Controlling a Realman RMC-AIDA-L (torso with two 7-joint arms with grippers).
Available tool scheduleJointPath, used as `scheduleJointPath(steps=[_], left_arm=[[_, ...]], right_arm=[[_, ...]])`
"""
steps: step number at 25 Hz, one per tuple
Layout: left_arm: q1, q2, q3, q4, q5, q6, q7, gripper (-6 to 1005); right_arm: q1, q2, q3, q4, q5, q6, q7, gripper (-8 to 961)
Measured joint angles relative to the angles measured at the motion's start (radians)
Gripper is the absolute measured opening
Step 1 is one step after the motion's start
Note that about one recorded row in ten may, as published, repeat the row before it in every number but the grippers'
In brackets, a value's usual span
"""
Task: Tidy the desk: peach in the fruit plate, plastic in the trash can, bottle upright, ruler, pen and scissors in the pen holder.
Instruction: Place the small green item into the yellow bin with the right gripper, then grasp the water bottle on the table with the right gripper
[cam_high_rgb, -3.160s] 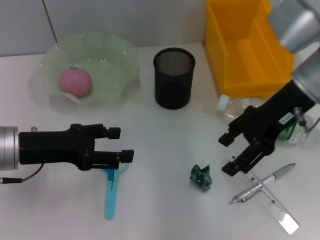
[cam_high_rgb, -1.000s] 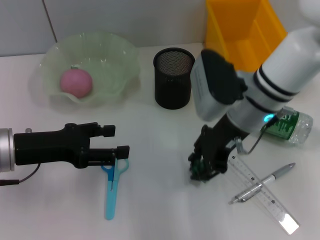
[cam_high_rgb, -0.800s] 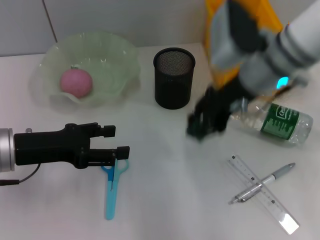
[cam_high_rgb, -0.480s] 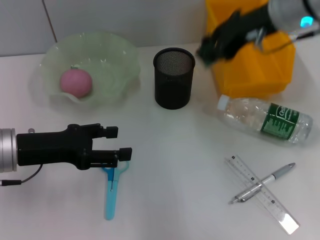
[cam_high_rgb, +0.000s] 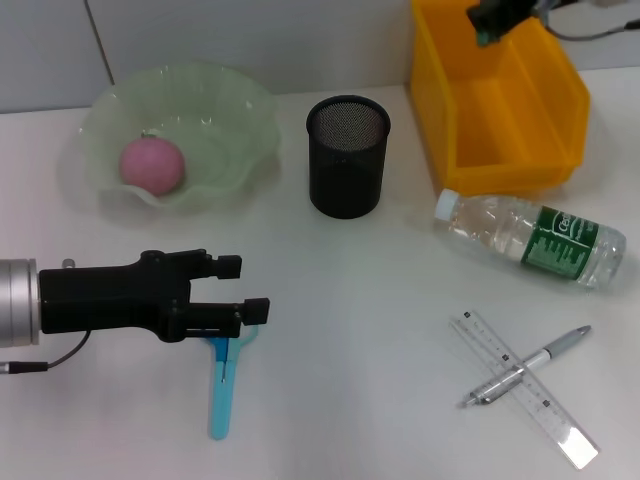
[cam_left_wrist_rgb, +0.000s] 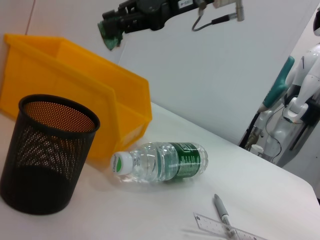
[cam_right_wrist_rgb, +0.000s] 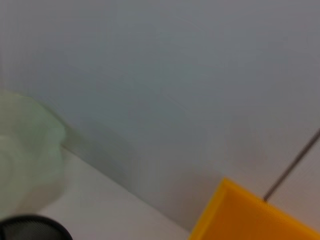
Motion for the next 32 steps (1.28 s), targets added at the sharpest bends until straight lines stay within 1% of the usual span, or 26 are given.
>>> scheduleJointPath(steps=[3,8,13,18,24,26,28,29,32], left_arm=[[0.0,-0.001,0.0,0.0,0.0,0.0,0.0,845],[0.0,-0.001,0.0,0.0,0.0,0.0,0.0,845],[0.0,-0.001,0.0,0.0,0.0,0.0,0.0,845],[0.0,0.001,0.0,0.001,0.0,0.001,0.0,845],[-0.001,0.001,0.0,0.002,0.0,0.001,0.001,845],[-0.001,0.002,0.0,0.002,0.0,0.001,0.001,845],[-0.002,0.002,0.0,0.002,0.0,0.001,0.001,845],[-0.002,0.002,0.0,0.002,0.0,0.001,0.001,845],[-0.002,0.002,0.0,0.002,0.0,0.002,0.001,845]], right_arm=[[0.029,-0.012,0.005,0.128,-0.028,0.057,0.036,269],[0.032,-0.016,0.035,0.179,-0.025,0.089,0.049,237],[0.017,-0.014,0.043,0.182,-0.025,0.105,0.063,183],[0.009,-0.011,0.054,0.183,-0.022,0.11,0.065,427],[0.004,-0.009,0.054,0.183,-0.007,0.114,0.065,665],[-0.002,-0.009,0.054,0.176,0.017,0.115,0.061,692],[-0.013,-0.013,0.054,0.161,0.072,0.106,0.045,719],[-0.021,-0.018,0.054,0.149,0.113,0.088,0.031,733],[-0.045,-0.039,0.055,0.101,0.22,0.006,-0.006,731]])
